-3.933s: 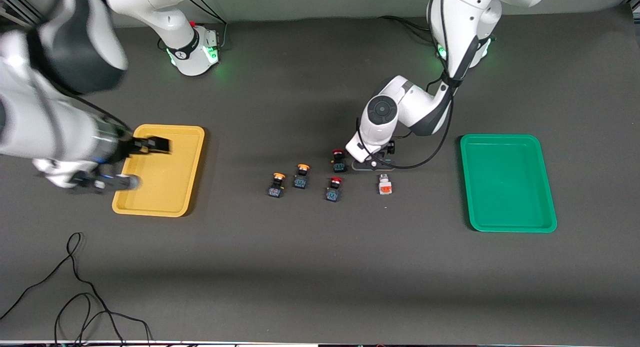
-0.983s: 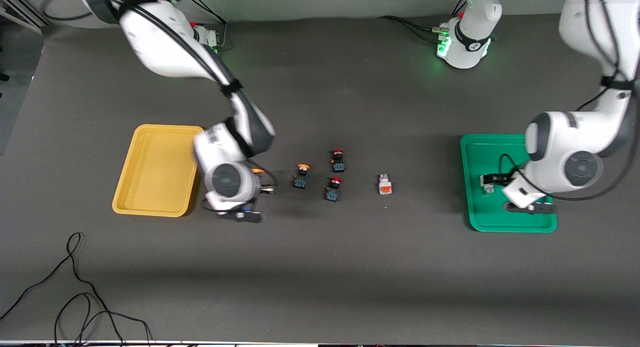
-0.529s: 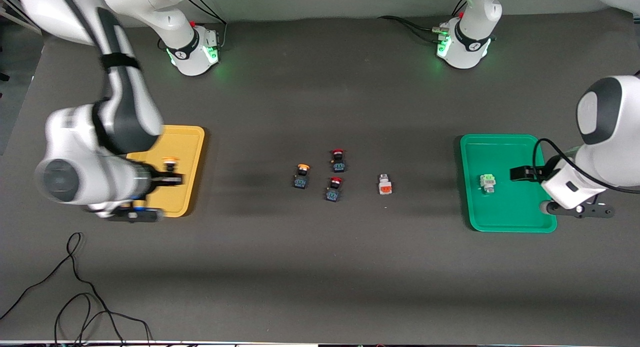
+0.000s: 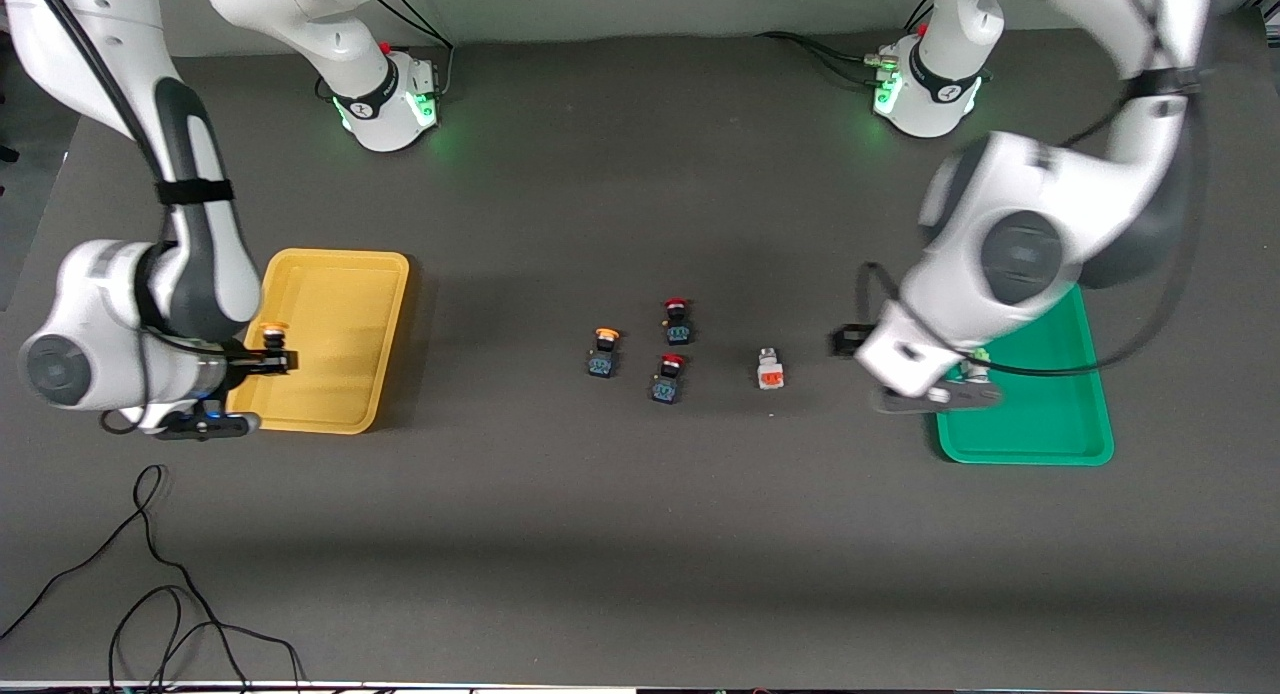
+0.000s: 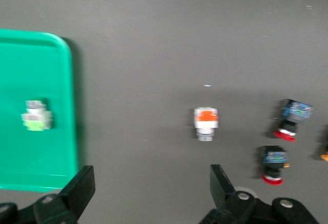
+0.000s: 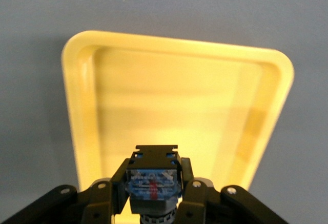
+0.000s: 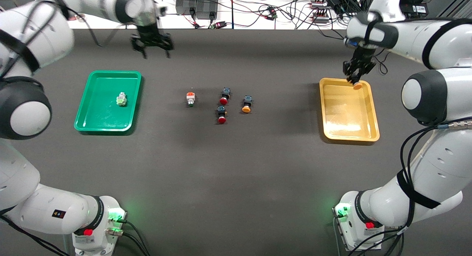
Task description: Place green and yellow buttons in trays
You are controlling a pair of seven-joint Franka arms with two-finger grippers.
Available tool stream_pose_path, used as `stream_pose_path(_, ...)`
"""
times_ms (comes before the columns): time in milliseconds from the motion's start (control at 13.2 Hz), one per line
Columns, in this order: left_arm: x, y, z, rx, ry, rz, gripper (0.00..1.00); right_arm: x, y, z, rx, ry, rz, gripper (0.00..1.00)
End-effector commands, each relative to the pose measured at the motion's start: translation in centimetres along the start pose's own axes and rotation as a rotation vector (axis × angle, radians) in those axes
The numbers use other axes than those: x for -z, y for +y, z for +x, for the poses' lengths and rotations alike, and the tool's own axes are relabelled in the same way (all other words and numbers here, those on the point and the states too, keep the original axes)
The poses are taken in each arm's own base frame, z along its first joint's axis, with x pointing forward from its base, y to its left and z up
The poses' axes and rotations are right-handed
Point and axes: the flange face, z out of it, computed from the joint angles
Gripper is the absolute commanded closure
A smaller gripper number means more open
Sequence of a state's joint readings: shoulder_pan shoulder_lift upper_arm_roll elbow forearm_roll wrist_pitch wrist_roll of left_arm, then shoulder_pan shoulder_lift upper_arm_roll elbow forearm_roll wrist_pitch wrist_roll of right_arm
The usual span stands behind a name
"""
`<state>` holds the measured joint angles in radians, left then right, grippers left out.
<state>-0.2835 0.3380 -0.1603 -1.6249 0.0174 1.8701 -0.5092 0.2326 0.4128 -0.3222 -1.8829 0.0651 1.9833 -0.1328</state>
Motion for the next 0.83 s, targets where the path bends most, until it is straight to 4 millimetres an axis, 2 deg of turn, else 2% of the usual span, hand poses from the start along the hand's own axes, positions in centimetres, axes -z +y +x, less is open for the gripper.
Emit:
stream_pose_path(0,-3.4,3.8,-1.8,0.022,0.023,-0.017,0.0,-5.7,-0.3,-0.9,0.021,0.053,-0.024,1.0)
stream_pose_path(227,-12.1,5.8,-3.3,-0.025,0.049,-0.028,0.0,-10.1,-0.6,-1.9,-0.014,0.09,0.001,1.0)
stream_pose_path(303,-14.8,6.0,-3.7,-0.023,0.049,-0.033,0.0,-10.9,-1.1,-1.9,-0.029,0.095,0.018,1.0)
stream_pose_path(454,-18.5,6.8,-4.4,-0.017,0.04,-0.035,0.0,-10.6,-1.9,-1.7,-0.022,0.099,0.02,1.0)
stream_pose_path(529,-20.1,6.9,-4.4,-0.019,0.034,-0.033,0.0,-10.3,-2.1,-1.7,-0.02,0.102,0.022,0.68)
stream_pose_path(605,-21.4,6.9,-4.3,-0.016,0.031,-0.035,0.0,-9.5,-2.1,-1.7,-0.018,0.108,0.027,0.03)
stream_pose_path(756,-23.4,7.2,-4.5,-0.023,0.019,-0.023,0.0,-6.0,-2.5,-1.9,-0.006,0.093,0.052,0.0)
